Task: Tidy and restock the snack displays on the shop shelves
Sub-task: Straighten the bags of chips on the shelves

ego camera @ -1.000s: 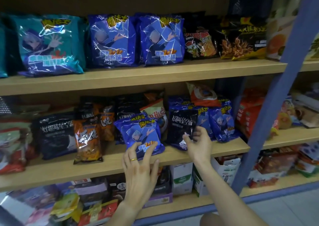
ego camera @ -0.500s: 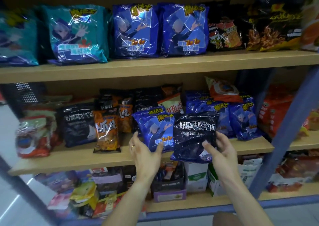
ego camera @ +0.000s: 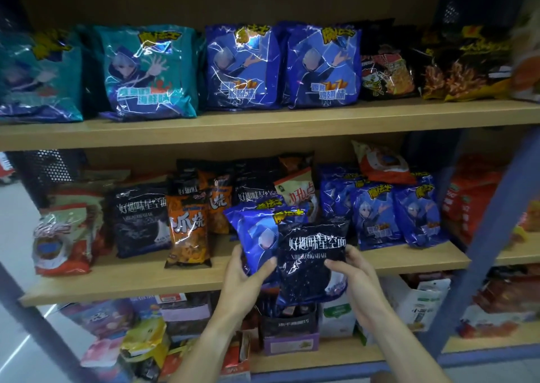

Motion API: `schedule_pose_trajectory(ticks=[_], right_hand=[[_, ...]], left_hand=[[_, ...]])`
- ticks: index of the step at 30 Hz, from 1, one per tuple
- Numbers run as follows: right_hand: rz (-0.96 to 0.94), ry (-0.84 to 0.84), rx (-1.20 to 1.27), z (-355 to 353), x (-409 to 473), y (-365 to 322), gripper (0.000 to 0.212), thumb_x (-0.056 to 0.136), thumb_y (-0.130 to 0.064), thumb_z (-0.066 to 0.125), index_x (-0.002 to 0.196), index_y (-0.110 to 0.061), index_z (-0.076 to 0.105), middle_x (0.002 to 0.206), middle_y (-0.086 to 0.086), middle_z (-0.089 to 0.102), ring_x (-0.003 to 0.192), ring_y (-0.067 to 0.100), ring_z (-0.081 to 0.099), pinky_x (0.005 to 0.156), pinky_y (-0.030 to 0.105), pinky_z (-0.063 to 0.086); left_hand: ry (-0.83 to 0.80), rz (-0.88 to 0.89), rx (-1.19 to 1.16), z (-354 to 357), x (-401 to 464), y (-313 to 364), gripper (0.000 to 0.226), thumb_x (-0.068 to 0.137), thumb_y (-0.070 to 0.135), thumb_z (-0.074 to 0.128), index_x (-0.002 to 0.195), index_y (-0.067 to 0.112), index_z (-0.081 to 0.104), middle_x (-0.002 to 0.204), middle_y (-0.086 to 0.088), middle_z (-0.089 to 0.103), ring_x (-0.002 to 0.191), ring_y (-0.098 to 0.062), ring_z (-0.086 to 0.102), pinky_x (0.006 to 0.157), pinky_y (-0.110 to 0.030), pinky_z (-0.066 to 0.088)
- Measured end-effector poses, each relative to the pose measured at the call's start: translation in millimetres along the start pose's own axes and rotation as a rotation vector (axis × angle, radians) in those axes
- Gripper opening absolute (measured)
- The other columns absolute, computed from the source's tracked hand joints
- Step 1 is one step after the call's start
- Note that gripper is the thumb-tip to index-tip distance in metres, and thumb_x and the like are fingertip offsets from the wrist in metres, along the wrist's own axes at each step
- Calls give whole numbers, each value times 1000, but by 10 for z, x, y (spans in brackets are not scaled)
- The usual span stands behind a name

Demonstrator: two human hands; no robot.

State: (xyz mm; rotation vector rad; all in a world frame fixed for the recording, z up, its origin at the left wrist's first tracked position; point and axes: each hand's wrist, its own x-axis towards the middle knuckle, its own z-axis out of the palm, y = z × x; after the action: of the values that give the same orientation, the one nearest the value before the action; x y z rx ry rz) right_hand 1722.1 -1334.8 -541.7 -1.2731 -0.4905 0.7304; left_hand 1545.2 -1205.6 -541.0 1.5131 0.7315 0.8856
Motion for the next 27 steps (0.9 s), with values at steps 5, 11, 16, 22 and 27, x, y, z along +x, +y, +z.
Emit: schedule_pose_trajectory(ticks=[5, 11, 16, 22, 27], right_hand=[[25, 50, 118, -142, -57, 118, 32, 83, 0, 67, 114, -10, 65, 114, 8, 74, 115, 30, 64, 108, 52, 44], [-32, 193, 243, -579, -164, 19, 23, 89, 9, 54, 102, -8, 63, 98, 10, 71, 99, 31, 65, 82, 43, 54], [-115, 199, 171, -965, -167, -147, 42, 83, -2, 71, 123, -12, 65, 112, 5, 76, 98, 17, 73, 75, 32, 55], [-150, 302, 107, -1387, -49, -431, 66, 64, -17, 88, 125, -10, 64, 115, 6, 75, 103, 24, 73, 83, 40, 60], [-256, 549, -17, -1598, 114, -564, 46, 85, -10, 79, 123, -11, 53, 116, 5, 70, 98, 21, 71, 82, 39, 57]], left_hand=[[-47, -4, 11, 154, -69, 8, 43, 88, 15, 80, 119, 32, 57, 114, 15, 72, 97, 9, 68, 79, -8, 52], [-132, 8, 19, 660, 15, 13, 48, 82, 8, 85, 119, 22, 57, 111, 8, 74, 88, 11, 69, 72, -6, 50], [-211, -32, 75, 1201, 215, 45, 75, 62, 30, 94, 125, 28, 52, 119, 6, 74, 107, -5, 71, 96, -29, 56], [-314, -132, -91, 1689, 340, 229, 41, 88, 12, 81, 121, 15, 57, 108, 0, 75, 82, -1, 75, 66, -16, 57], [-287, -128, -21, 2062, 475, 182, 51, 79, 42, 88, 119, 23, 62, 114, 8, 76, 106, -9, 72, 103, -40, 55]])
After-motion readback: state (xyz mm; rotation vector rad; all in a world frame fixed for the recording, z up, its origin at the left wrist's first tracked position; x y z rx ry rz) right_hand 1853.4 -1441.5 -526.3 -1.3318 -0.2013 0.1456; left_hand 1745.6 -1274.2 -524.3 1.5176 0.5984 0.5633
